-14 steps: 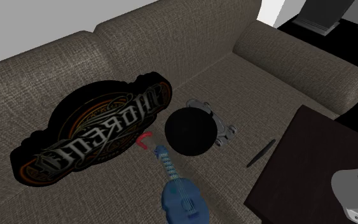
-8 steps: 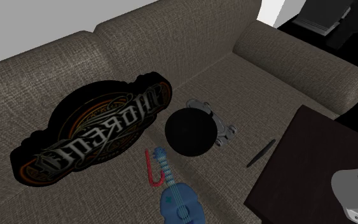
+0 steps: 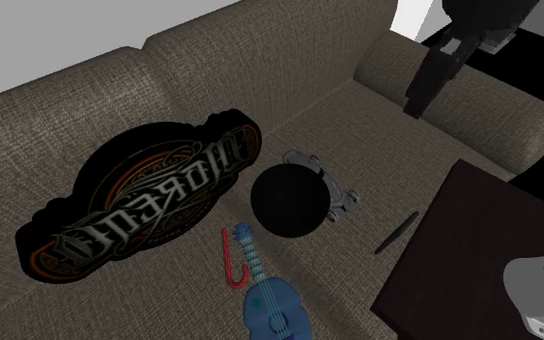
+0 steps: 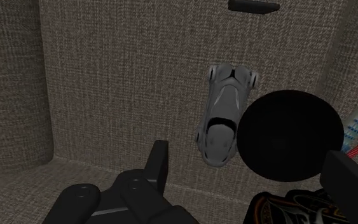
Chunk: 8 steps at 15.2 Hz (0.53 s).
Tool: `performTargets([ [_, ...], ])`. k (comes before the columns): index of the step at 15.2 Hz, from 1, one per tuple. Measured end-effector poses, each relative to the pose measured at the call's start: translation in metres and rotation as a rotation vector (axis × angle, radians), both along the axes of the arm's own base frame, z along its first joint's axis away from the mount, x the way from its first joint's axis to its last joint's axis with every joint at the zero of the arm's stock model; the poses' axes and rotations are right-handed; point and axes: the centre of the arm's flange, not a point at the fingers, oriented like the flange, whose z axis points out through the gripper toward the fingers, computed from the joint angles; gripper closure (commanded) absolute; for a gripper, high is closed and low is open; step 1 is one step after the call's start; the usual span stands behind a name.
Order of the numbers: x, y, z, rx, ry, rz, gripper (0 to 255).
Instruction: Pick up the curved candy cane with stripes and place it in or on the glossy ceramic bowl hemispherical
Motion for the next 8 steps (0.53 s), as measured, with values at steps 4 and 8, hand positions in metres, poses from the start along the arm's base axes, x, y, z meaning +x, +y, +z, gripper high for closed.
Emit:
performTargets([
  [4, 0.029, 0.037, -0.029, -0.013, 0.000, 0.000, 0],
  [8, 0.057, 0.073, -0.061, -0.026, 0.000, 0.001, 0],
])
